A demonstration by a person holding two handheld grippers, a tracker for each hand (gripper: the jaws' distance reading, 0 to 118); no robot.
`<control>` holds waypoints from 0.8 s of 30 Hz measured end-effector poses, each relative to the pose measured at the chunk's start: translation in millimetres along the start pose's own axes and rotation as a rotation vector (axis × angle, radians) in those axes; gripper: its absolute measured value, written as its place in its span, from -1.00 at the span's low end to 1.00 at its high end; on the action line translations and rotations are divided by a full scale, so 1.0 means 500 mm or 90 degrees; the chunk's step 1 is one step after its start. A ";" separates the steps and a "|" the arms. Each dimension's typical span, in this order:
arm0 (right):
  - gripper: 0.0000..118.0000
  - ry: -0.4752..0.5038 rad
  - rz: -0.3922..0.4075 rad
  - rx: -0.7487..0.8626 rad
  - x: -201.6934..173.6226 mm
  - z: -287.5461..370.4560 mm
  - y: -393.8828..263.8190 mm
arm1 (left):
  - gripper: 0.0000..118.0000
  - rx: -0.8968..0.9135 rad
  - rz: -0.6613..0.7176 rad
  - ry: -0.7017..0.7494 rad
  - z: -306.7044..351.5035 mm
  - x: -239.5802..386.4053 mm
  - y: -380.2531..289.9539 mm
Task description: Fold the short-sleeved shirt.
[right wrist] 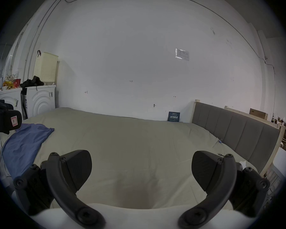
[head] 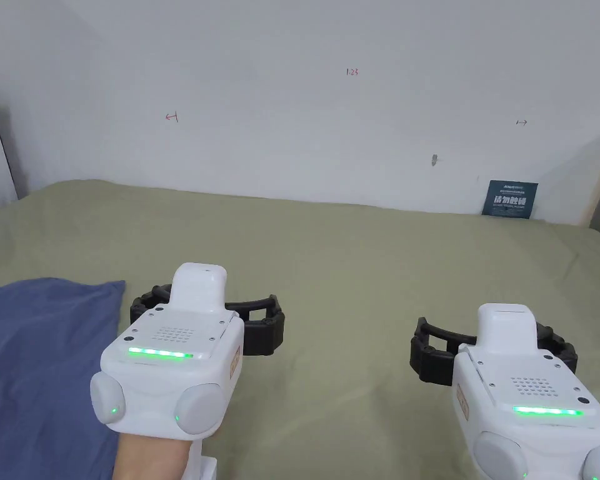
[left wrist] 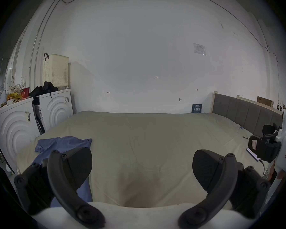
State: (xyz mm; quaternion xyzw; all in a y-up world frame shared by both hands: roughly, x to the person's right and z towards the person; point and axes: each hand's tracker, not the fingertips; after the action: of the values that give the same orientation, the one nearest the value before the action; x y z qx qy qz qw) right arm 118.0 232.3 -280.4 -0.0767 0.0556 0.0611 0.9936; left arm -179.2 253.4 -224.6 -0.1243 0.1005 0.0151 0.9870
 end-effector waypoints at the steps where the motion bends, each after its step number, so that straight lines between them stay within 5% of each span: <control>1: 1.00 0.001 0.000 0.000 0.000 -0.001 0.000 | 1.00 0.000 0.000 0.000 0.000 0.000 0.000; 24: 1.00 0.001 -0.001 -0.001 0.000 0.000 -0.002 | 1.00 -0.002 -0.001 -0.008 0.000 0.002 0.000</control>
State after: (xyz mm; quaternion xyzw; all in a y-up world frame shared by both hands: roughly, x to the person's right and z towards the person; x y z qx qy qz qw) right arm 117.9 231.5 -280.3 -0.0779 0.0562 0.0605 0.9935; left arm -178.5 253.5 -224.8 -0.1262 0.0942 0.0149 0.9874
